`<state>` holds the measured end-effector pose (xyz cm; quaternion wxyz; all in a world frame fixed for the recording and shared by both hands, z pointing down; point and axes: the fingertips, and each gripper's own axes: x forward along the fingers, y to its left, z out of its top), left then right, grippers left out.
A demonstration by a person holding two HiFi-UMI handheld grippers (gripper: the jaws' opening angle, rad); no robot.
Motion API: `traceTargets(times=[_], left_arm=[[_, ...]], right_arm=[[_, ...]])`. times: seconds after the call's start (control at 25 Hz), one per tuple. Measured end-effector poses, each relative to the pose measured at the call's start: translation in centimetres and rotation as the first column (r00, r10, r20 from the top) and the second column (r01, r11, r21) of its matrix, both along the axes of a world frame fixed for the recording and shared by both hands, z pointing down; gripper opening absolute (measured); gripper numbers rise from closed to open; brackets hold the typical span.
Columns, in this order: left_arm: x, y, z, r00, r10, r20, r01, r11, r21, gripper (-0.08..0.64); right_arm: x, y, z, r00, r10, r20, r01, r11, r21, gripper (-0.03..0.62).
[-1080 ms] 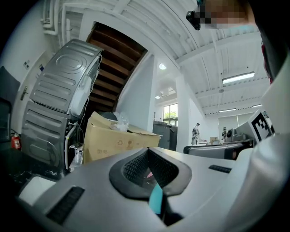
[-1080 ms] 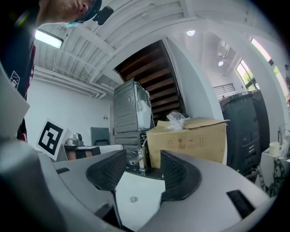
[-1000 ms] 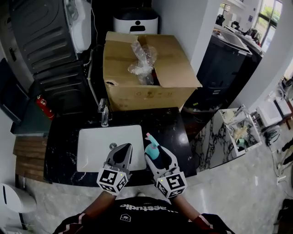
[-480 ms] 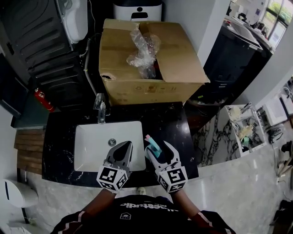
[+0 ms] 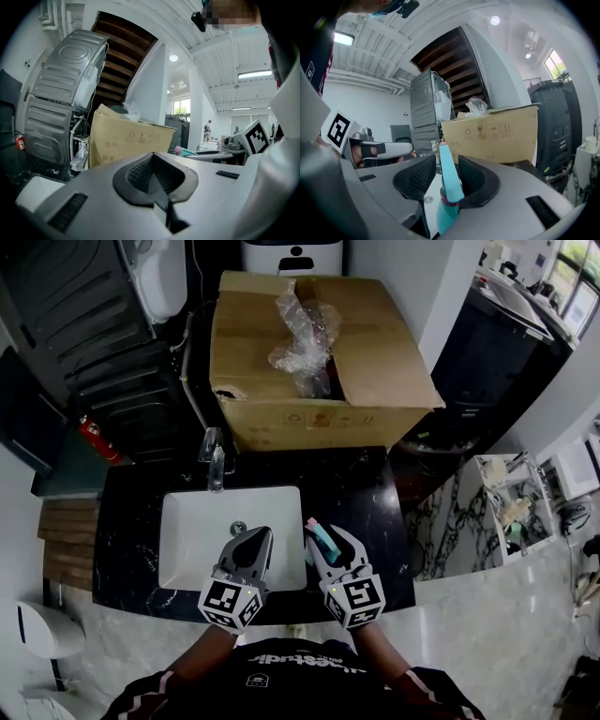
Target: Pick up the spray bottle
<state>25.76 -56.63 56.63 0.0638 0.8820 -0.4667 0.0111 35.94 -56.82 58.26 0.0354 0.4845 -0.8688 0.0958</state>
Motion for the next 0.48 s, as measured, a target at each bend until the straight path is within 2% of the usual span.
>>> traceTargets(times=[0.16, 0.48], left_arm=[[-0.1, 0.2, -0.2, 1.0, 0.002, 0.0, -0.002, 1.0, 0.004, 0.015], [-0.3, 1.7, -2.2, 1.0, 0.008, 0.001, -0.008, 1.0, 0.028, 0.015]], right_arm=[[0.1, 0.0, -0.1, 0.999, 0.001, -0.033, 0.0, 1.0, 0.015, 0.107], [-0.2, 1.7, -2.0, 0.999, -0.006, -0.043, 0.007, 0.999, 0.034, 0.1]])
